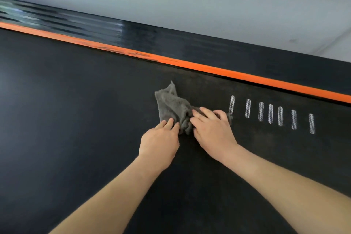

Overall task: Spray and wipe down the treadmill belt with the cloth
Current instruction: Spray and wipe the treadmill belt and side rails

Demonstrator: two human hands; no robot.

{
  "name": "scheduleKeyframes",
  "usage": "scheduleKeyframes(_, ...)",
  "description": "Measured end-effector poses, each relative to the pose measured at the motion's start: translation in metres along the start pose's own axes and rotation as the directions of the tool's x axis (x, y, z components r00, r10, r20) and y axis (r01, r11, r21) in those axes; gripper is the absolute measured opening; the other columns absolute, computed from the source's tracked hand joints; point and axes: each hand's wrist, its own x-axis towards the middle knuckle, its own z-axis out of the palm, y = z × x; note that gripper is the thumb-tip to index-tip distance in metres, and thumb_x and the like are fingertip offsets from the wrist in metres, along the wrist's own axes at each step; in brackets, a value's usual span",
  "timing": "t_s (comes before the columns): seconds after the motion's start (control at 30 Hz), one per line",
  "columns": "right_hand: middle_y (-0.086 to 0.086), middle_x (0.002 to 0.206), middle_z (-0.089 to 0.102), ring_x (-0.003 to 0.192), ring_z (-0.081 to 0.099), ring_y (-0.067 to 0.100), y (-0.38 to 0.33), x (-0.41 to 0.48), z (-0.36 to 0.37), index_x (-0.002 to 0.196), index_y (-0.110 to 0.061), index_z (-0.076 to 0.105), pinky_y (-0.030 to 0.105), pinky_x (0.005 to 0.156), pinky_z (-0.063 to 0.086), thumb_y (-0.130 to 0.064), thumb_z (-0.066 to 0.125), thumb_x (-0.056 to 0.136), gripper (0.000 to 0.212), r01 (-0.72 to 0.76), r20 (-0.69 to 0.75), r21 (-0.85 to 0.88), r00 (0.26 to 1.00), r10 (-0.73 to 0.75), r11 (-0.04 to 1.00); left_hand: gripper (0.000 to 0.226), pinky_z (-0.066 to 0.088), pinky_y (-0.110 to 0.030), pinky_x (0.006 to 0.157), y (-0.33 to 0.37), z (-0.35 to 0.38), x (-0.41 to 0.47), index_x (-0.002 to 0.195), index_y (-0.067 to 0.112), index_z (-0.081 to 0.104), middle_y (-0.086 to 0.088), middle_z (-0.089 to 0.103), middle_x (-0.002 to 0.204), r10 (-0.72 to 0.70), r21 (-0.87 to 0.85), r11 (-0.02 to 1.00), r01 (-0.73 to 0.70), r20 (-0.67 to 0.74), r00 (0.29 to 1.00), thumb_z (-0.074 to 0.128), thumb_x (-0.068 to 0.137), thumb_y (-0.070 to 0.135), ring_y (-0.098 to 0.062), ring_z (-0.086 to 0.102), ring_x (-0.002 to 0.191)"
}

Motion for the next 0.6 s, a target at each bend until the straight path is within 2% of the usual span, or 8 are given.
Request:
scheduleKeyframes(0.1,-0.002,0.12,0.07,0.122,0.057,0.022,-0.013,-0.038,0.006,0.089,-0.024,0.072,0.044,0.096,0.034,-0.024,0.06,0.083,0.014,0.114,-0.054,0.022,0.992,-0.112,0.993,0.04,0.05,-0.028,0.092,0.005,0.014,-0.031,0.135,0.021,0.056,0.002,0.052,0.144,0.038,-0.025,0.999,-0.038,0.009,0.999,0.057,0.097,0.034,-0.013,0.055,0.125)
scheduleKeyframes(0.13,-0.002,0.121,0.068,0.124,0.054,0.021,-0.017,-0.052,0.005,0.088,-0.025,0.072,0.043,0.094,0.038,-0.027,0.054,0.084,0.018,0.126,-0.039,0.072,0.992,-0.123,0.989,0.03,0.054,-0.025,0.077,0.008,0.015,-0.043,0.111,0.022,0.071,0.003,0.068,0.122,0.054,-0.036,0.998,-0.055,-0.004,0.999,0.073,0.084,0.034,-0.011,0.067,0.102)
scheduleKeyframes(0.2,-0.007,0.123,0.061,0.127,0.047,0.016,-0.025,-0.077,-0.001,0.087,-0.027,0.069,0.039,0.092,0.042,-0.031,0.046,0.087,0.024,0.109,-0.017,0.207,0.994,-0.107,0.972,0.024,0.049,-0.021,0.053,0.011,0.013,-0.065,0.069,0.025,0.069,0.008,0.07,0.076,0.067,-0.085,0.994,-0.07,-0.039,0.997,0.09,0.06,0.03,-0.01,0.066,0.063)
scheduleKeyframes(0.3,-0.017,0.107,0.055,0.109,0.051,0.003,-0.028,-0.086,-0.016,0.087,-0.027,0.065,0.029,0.086,0.042,-0.036,0.042,0.091,0.025,-0.019,0.042,0.496,0.999,-0.002,0.868,0.018,0.04,-0.027,0.064,0.012,0.016,-0.078,0.075,0.022,0.051,0.007,0.057,0.073,-0.143,-0.309,0.941,0.138,0.005,0.99,0.056,0.091,0.028,-0.013,0.055,0.07)
scheduleKeyframes(0.37,-0.014,0.089,0.053,0.085,0.055,0.004,-0.028,-0.084,-0.032,0.081,-0.029,0.057,0.029,0.075,0.043,-0.048,0.04,0.092,0.028,-0.147,0.171,0.669,0.984,0.041,0.729,0.019,0.038,-0.027,0.062,0.012,0.008,-0.077,0.078,0.02,0.051,0.004,0.056,0.072,-0.273,-0.629,0.732,0.263,0.082,0.958,0.046,0.096,0.021,-0.012,0.05,0.067)
scheduleKeyframes(0.4,-0.012,0.085,0.052,0.081,0.054,0.005,-0.027,-0.081,-0.039,0.08,-0.031,0.052,0.031,0.073,0.042,-0.058,0.043,0.089,0.031,-0.193,0.244,0.679,0.969,0.031,0.708,0.022,0.037,-0.027,0.06,0.011,0.0,-0.075,0.078,0.018,0.053,0.004,0.055,0.071,-0.296,-0.736,0.608,0.296,0.135,0.945,0.045,0.098,0.019,-0.01,0.049,0.065)
scheduleKeyframes(0.47,-0.012,0.089,0.051,0.084,0.053,0.006,-0.023,-0.073,-0.049,0.085,-0.032,0.047,0.035,0.078,0.044,-0.064,0.056,0.082,0.033,-0.197,0.343,0.551,0.939,-0.006,0.811,0.026,0.04,-0.03,0.06,0.008,-0.017,-0.07,0.078,0.012,0.058,0.002,0.054,0.069,-0.261,-0.822,0.477,0.312,0.206,0.943,0.049,0.1,0.023,-0.008,0.048,0.063)
scheduleKeyframes(0.6,-0.01,0.096,0.047,0.093,0.056,0.018,-0.003,-0.062,-0.072,0.106,-0.031,0.052,0.041,0.083,0.048,-0.021,0.065,0.087,0.025,-0.141,0.243,0.433,0.969,0.035,0.89,0.019,0.042,-0.019,0.05,-0.005,-0.05,-0.066,0.078,0.021,0.07,0.006,0.061,0.062,-0.158,-0.782,0.56,0.273,0.222,0.962,0.074,0.085,0.038,-0.006,0.054,0.056)
